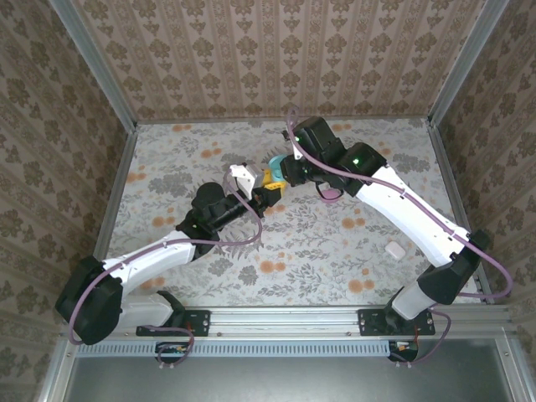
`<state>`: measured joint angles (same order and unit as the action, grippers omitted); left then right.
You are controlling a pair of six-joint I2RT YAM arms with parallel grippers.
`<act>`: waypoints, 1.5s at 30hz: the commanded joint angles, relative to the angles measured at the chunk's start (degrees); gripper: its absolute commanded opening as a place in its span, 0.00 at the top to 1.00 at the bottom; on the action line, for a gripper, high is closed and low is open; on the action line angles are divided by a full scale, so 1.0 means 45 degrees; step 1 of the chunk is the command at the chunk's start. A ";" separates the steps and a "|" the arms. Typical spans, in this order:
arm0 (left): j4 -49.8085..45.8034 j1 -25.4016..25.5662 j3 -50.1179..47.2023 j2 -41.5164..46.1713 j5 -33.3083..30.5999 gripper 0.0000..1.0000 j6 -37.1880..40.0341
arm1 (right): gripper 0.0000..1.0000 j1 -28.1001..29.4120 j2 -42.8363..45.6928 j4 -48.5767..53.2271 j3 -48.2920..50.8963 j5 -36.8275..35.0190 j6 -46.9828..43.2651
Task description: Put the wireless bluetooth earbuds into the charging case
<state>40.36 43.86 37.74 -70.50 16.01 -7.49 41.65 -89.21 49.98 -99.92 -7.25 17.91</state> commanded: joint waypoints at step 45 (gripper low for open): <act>0.0971 0.0079 0.0693 0.0060 0.0114 0.70 -0.0309 | 0.82 0.0540 0.0350 -0.0179 0.0235 -0.1059 -0.1305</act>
<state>41.23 43.86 38.72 -70.50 15.81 -7.94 43.44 -87.70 48.58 -98.76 -12.27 13.21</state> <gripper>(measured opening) 0.320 0.179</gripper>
